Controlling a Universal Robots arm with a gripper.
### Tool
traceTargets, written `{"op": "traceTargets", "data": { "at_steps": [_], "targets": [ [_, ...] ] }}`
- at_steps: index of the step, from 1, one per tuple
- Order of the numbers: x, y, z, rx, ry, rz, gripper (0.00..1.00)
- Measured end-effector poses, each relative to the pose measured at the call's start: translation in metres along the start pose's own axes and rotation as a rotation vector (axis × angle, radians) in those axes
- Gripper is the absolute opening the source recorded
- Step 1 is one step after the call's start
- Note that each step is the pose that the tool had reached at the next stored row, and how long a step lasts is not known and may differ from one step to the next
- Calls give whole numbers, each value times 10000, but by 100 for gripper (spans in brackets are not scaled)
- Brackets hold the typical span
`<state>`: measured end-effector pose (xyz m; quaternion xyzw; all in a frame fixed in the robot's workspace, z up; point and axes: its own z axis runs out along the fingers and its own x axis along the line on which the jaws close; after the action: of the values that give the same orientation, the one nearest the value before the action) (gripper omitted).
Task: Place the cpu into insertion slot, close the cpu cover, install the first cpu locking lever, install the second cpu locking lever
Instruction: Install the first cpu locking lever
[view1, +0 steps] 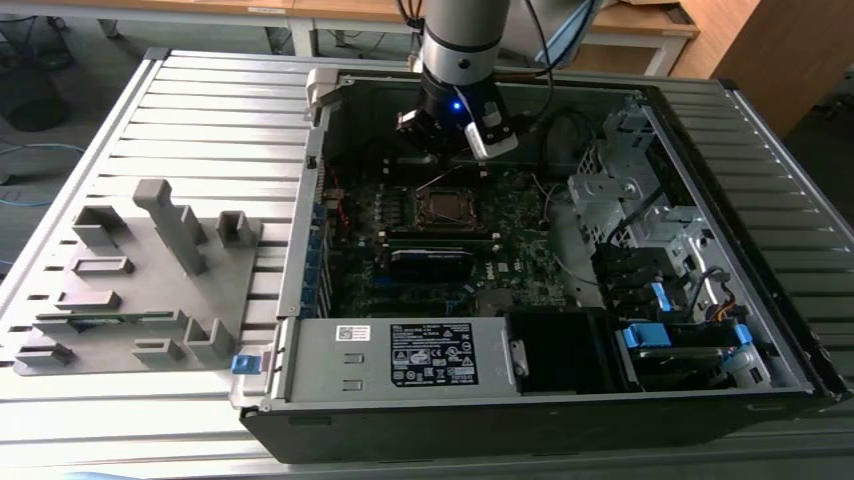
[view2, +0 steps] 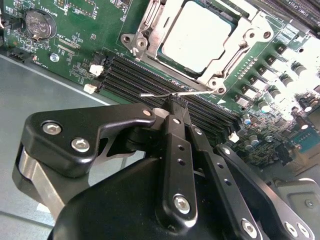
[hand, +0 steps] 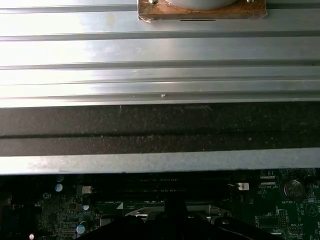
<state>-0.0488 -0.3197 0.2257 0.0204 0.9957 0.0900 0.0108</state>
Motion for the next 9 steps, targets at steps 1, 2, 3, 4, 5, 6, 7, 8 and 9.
{"op": "traceTargets", "data": {
  "at_steps": [1, 2, 3, 4, 5, 6, 7, 8, 9],
  "targets": [
    [0, 0, 0, -1, 0, 0, 11],
    [0, 0, 0, -1, -1, 1, 11],
    [-1, 0, 0, 0, 0, 1, 11],
    [-1, 0, 0, 0, 0, 1, 11],
    [-2, 1, 0, 0, 0, 1, 11],
    [-5, 1, 1, -1, 0, 0, 11],
    [-7, 1, 1, -1, 0, 0, 11],
    [-9, 1, 1, -2, -1, 1, 11],
    [-12, 1, 2, -1, -1, 0, 11]
  ]
}}
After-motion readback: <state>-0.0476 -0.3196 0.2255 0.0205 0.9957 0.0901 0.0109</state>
